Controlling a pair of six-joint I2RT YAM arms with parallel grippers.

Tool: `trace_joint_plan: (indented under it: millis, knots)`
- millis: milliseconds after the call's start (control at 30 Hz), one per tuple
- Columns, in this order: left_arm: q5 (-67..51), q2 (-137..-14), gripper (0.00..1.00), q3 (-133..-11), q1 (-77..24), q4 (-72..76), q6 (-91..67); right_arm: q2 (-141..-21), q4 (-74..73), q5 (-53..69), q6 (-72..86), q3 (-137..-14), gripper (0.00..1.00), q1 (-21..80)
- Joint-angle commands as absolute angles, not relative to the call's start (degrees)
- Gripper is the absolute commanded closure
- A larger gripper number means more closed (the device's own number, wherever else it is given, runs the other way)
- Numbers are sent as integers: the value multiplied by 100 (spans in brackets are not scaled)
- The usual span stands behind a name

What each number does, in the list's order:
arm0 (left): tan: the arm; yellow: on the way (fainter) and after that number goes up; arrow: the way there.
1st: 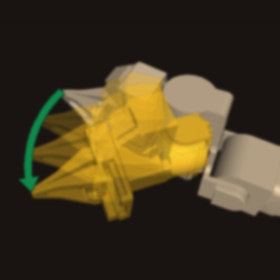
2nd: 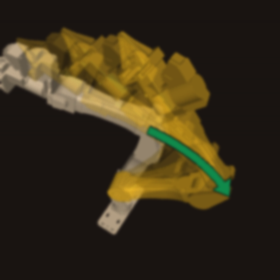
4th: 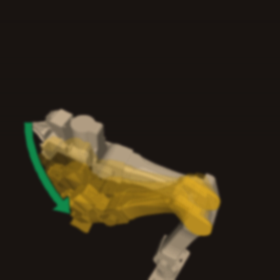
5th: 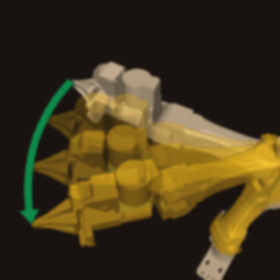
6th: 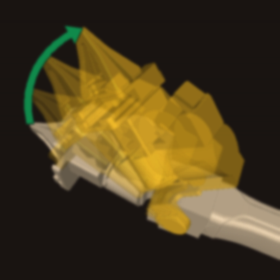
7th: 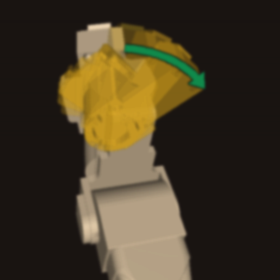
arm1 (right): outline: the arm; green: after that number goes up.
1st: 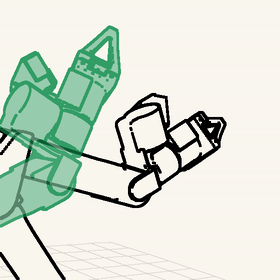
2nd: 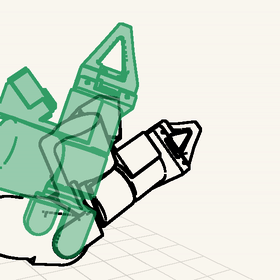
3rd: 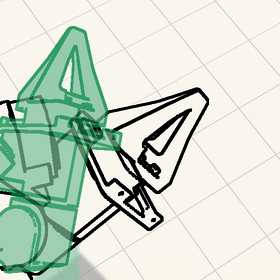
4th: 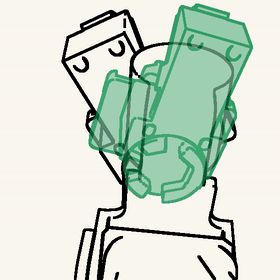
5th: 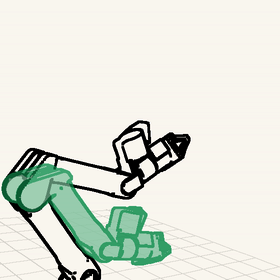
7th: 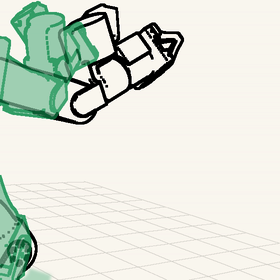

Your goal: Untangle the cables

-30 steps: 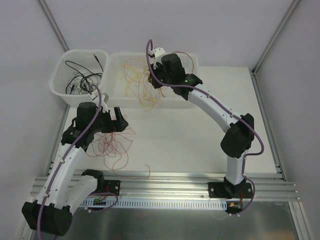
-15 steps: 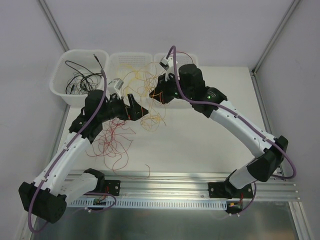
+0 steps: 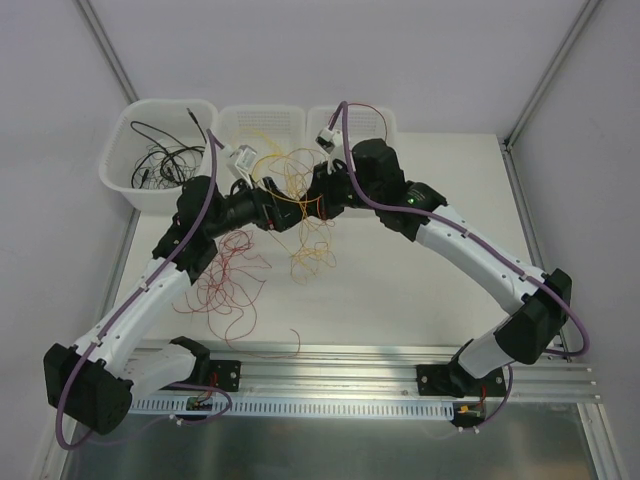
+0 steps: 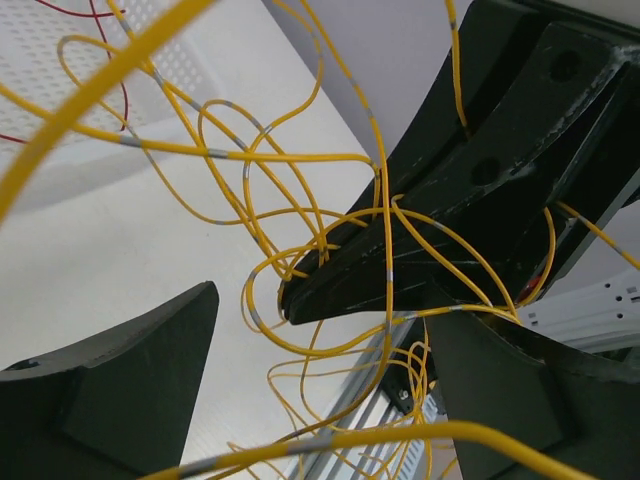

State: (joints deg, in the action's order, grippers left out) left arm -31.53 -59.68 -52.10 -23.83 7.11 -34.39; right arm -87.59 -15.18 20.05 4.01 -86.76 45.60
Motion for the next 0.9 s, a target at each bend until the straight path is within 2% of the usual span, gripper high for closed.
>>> trace_joint_plan:
  millis: [0, 33, 100, 167, 200, 333, 467, 533, 667, 767, 867]
  knots:
    - [-3401, -6065, 18, -5045, -2461, 1431, -3700, -8710, -967, 2390, 677, -8763, 99, 4597]
    - [-3375, -6047, 19, -5001, -2470, 1485, -3752, -8745, -984, 2443, 694, -8763, 99, 4605]
    - [-3270, -5968, 32, -4913, -2461, 1512, -3736, -8745, -1011, 2478, 659, -8684, 99, 4597]
    - [-3182, -5863, 40, -4861, -2461, 1512, -3709, -8710, -1046, 2479, 607, -8614, 99, 4605]
    - [-3060, -5836, 48, -4843, -2470, 1512, -3674, -8693, -1055, 2548, 546, -8509, 99, 4605]
    - [-2665, -5625, 58, -4685, -2461, 1433, -3595, -8605, -1098, 2969, 283, -8201, 99, 4623]
    - [-2505, -5555, 55, -4667, -2461, 1441, -3665, -8517, -1187, 3243, 53, -7911, 99, 4710]
    - [-2487, -5590, 50, -4658, -2461, 1441, -3788, -8455, -1143, 3287, 44, -7805, 99, 4763]
    - [-2400, -5590, 33, -4492, -2452, 1660, -3990, -8394, -1037, 3287, 44, -7717, 99, 4808]
    - [-2190, -5432, 29, -4307, -2461, 1758, -4052, -8376, -1055, 3226, 35, -7691, 99, 4816]
    - [-2031, -5344, 30, -4237, -2461, 1767, -4087, -8332, -941, 3331, 35, -7612, 99, 4816]
